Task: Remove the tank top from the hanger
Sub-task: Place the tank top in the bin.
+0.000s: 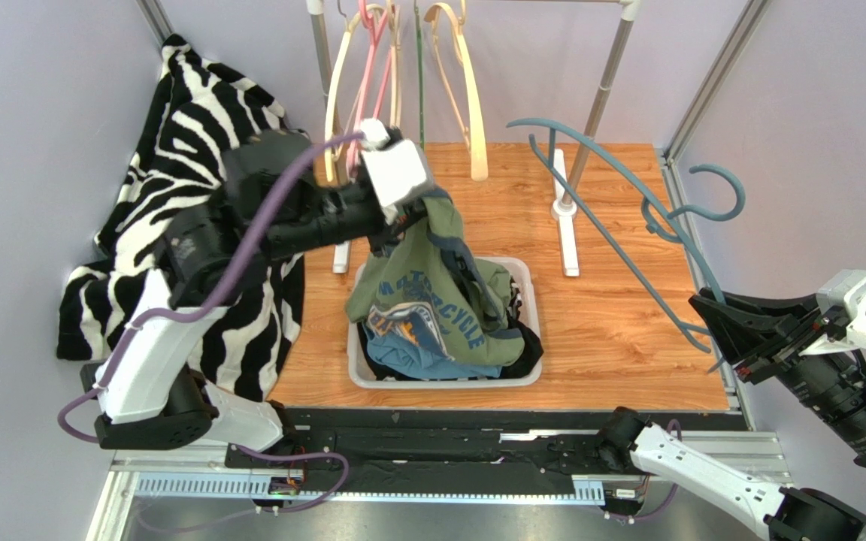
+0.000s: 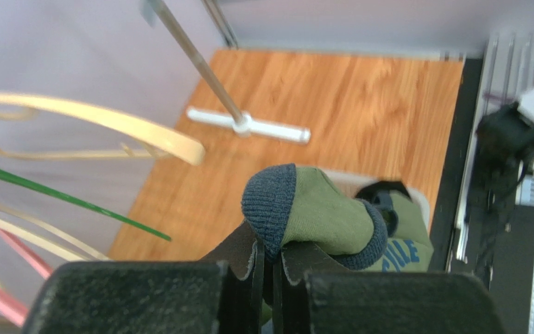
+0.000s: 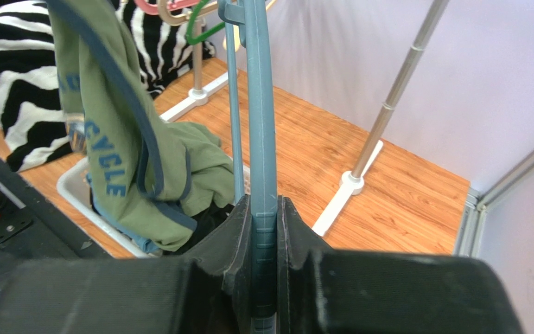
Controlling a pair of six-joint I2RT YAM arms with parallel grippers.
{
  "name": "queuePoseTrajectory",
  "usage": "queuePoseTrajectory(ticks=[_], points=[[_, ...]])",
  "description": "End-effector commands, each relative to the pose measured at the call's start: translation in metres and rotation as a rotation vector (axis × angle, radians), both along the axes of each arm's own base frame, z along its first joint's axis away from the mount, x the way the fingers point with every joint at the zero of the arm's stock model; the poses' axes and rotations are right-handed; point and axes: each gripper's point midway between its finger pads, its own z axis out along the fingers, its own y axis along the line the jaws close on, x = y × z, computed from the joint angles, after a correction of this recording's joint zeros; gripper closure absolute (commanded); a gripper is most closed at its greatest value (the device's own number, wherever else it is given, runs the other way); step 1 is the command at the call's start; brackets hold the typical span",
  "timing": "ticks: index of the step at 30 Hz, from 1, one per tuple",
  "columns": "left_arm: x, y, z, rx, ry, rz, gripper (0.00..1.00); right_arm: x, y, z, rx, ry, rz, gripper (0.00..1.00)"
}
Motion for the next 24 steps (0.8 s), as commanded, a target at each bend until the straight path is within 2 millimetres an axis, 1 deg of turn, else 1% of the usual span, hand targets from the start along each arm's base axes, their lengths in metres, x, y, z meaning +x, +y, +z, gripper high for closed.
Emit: queuePoseTrajectory(ticks=[1,2,5,6,7,8,9,10,11,12,14,15,16,18,19,21,22,23,24], points=[[0.016,-0.013,-0.102,0.251,0.071,0.018,0.9,0.008,-0.013,0.016,0.058,-0.037,-0.093,1.0],[0.018,-0.013,-0.135,0.327,0.107,0.021,0.89,0.009,-0.014,0.015,0.06,-0.032,-0.101,1.0],[0.027,-0.011,-0.172,0.423,0.124,0.05,0.84,0.012,-0.014,0.012,0.053,-0.029,-0.115,1.0],[0.032,-0.011,-0.177,0.44,0.122,0.07,0.83,0.013,-0.014,0.011,0.048,-0.029,-0.121,1.0],[0.035,-0.013,-0.179,0.441,0.119,0.08,0.81,0.014,-0.015,0.009,0.043,-0.027,-0.127,1.0],[0.039,-0.017,-0.186,0.457,0.125,0.082,0.8,0.016,-0.015,0.007,0.036,-0.024,-0.132,1.0],[0.042,-0.022,-0.188,0.451,0.123,0.083,0.79,0.019,-0.016,0.002,0.02,-0.017,-0.15,1.0],[0.047,-0.021,-0.19,0.461,0.115,0.109,0.77,0.02,-0.017,0.0,0.013,-0.011,-0.161,1.0],[0.051,-0.026,-0.2,0.485,0.121,0.106,0.75,0.022,-0.018,-0.002,0.005,-0.004,-0.172,1.0],[0.053,-0.028,-0.204,0.494,0.119,0.103,0.73,0.023,-0.021,-0.004,0.002,0.003,-0.195,1.0],[0.057,-0.032,-0.226,0.548,0.128,0.099,0.71,0.024,-0.023,-0.006,0.003,0.01,-0.207,1.0],[0.059,-0.033,-0.233,0.566,0.128,0.096,0.7,0.025,-0.025,-0.006,0.01,0.015,-0.222,1.0],[0.059,-0.034,-0.251,0.602,0.148,0.09,0.7,0.026,-0.027,-0.007,0.013,0.017,-0.236,1.0],[0.057,-0.038,-0.266,0.621,0.168,0.067,0.7,0.029,-0.03,-0.013,0.002,0.03,-0.267,1.0],[0.056,-0.038,-0.281,0.647,0.188,0.058,0.7,0.032,-0.031,-0.015,-0.005,0.034,-0.281,1.0],[0.047,-0.037,-0.3,0.685,0.241,0.028,0.7,0.037,-0.033,-0.022,-0.023,0.057,-0.318,1.0],[0.044,-0.038,-0.313,0.721,0.285,0.014,0.7,0.041,-0.03,-0.026,-0.039,0.072,-0.325,1.0],[0.031,-0.032,-0.325,0.767,0.354,-0.021,0.7,0.042,-0.03,-0.028,-0.044,0.081,-0.333,1.0],[0.025,-0.031,-0.333,0.784,0.399,-0.035,0.7,0.044,-0.031,-0.03,-0.048,0.086,-0.347,1.0]])
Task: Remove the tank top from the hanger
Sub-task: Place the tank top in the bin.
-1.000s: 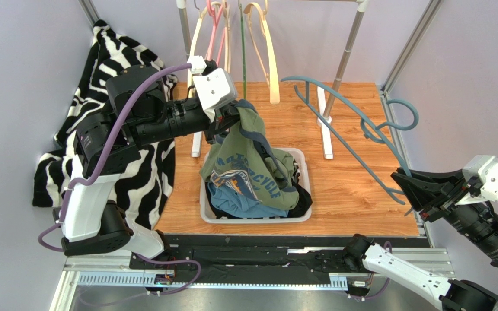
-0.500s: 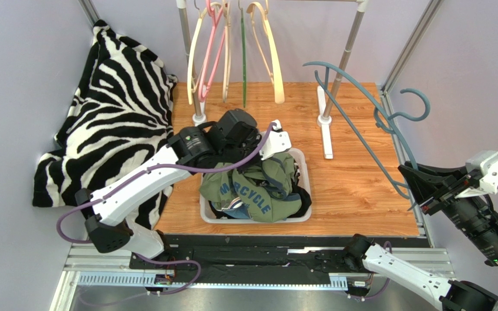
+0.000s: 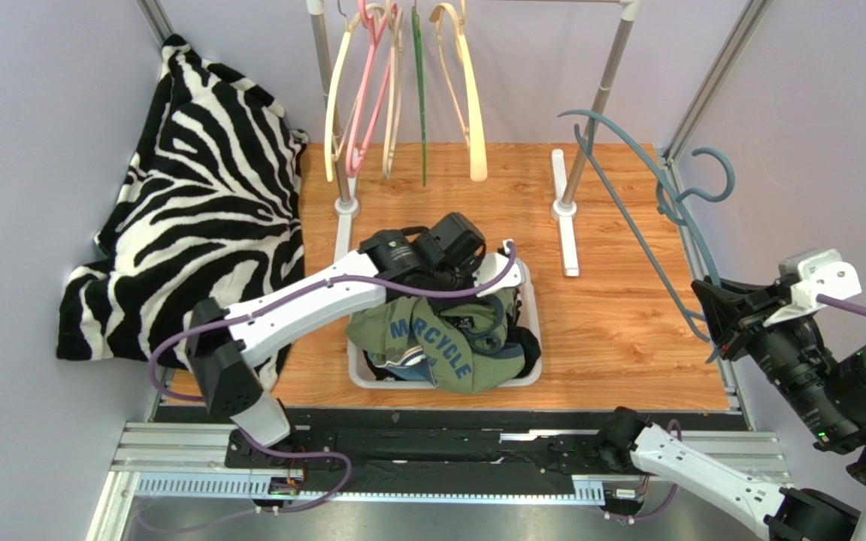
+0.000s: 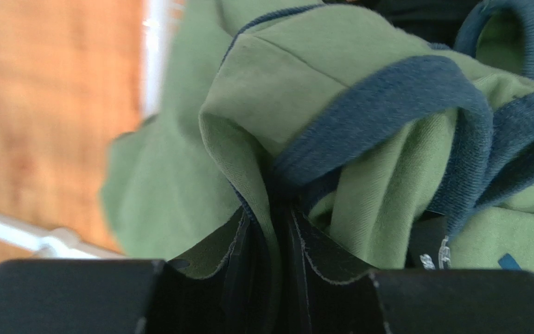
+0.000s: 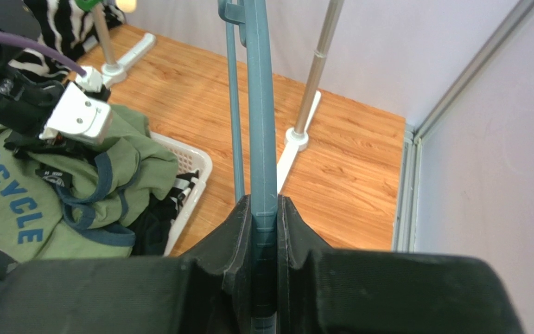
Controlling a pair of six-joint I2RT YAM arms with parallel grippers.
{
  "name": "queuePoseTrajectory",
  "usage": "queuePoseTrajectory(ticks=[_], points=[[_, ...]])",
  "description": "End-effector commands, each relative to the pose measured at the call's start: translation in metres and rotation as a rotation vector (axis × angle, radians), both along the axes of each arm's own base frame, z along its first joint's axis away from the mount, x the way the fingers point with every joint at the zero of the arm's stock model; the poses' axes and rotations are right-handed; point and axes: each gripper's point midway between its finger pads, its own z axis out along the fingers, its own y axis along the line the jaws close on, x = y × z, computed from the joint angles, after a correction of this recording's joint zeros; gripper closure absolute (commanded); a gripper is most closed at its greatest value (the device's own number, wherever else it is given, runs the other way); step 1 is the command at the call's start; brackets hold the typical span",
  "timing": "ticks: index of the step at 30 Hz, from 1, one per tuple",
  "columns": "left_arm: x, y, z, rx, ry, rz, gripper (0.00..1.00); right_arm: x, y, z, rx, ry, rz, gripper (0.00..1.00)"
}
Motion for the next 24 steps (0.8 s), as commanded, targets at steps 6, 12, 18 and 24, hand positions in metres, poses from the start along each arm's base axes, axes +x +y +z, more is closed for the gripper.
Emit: queuePoseTrajectory(ticks=[6,12,18,24], points=[[-0.028,0.008,-0.068,0.098,0.156,-0.06,0.63,0.02,0.002,-0.012,0.012,0.026,-0.104,1.0],[-0.01,0.033,-0.119,0.273,0.102,0.031,0.53,0.029,0.016,-0.018,-0.008,0.044,-0.085,1.0],[-0.003,0.048,-0.158,0.331,0.053,0.042,0.44,0.036,0.028,-0.02,-0.006,0.063,-0.067,1.0],[0.002,0.053,-0.171,0.338,0.017,0.072,0.22,0.04,0.037,-0.02,-0.001,0.078,-0.052,1.0]])
